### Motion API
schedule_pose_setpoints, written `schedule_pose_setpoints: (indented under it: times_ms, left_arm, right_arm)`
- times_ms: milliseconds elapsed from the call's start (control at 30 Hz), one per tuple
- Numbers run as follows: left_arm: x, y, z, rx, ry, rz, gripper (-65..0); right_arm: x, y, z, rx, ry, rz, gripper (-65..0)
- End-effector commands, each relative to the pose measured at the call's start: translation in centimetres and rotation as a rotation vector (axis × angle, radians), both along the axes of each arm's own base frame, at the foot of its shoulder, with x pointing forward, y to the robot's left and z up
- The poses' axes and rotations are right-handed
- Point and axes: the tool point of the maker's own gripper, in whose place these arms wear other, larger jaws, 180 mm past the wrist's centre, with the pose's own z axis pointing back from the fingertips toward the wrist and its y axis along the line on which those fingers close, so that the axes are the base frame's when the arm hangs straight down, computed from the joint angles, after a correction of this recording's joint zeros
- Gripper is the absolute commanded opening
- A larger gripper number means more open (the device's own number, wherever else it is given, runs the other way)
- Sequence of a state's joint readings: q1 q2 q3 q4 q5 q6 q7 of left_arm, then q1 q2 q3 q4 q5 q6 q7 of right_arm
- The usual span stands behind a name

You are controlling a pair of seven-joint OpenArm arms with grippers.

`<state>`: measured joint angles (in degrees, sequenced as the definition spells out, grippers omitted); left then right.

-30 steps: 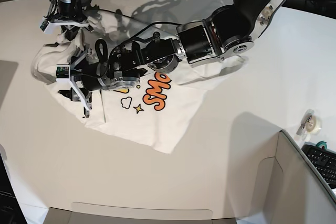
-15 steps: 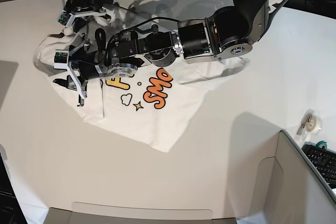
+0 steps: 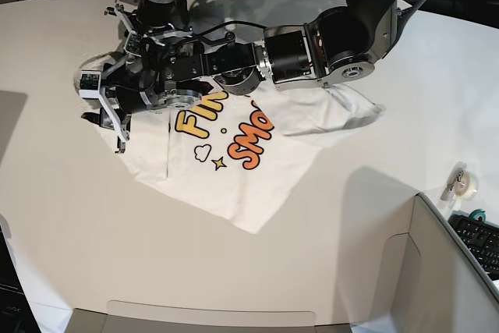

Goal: Layout the t-shirt on the table in an organized manner, then fold the t-shirt properly
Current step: 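Lift the held shirt edge with the right gripper and pull it back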

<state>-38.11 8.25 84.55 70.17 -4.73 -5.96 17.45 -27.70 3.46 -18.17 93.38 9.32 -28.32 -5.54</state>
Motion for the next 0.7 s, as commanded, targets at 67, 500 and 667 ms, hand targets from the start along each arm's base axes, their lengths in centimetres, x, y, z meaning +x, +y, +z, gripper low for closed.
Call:
schedule_pose_setpoints:
  times_ms: [67,500,667]
  left_arm:
    - [-0.2,-0.9,2.0,-0.039,-0.038,-0.023,-40.9]
    - [-0.2,-0.4,0.5,0.039,-0.231,-0.032,-40.9]
    - [0.3,-0.2,0.3,0.084,-0.338,-0.046,-40.9]
  right_arm:
    - [-13.0,7.0,-10.4,0.35,0.803,0.086,-65.0]
    - [-14.2,6.6,-11.7,0.307,0.859,0.12,-65.0]
    - [-15.2,5.9,-11.9,0.295,0.911,0.122,-65.0]
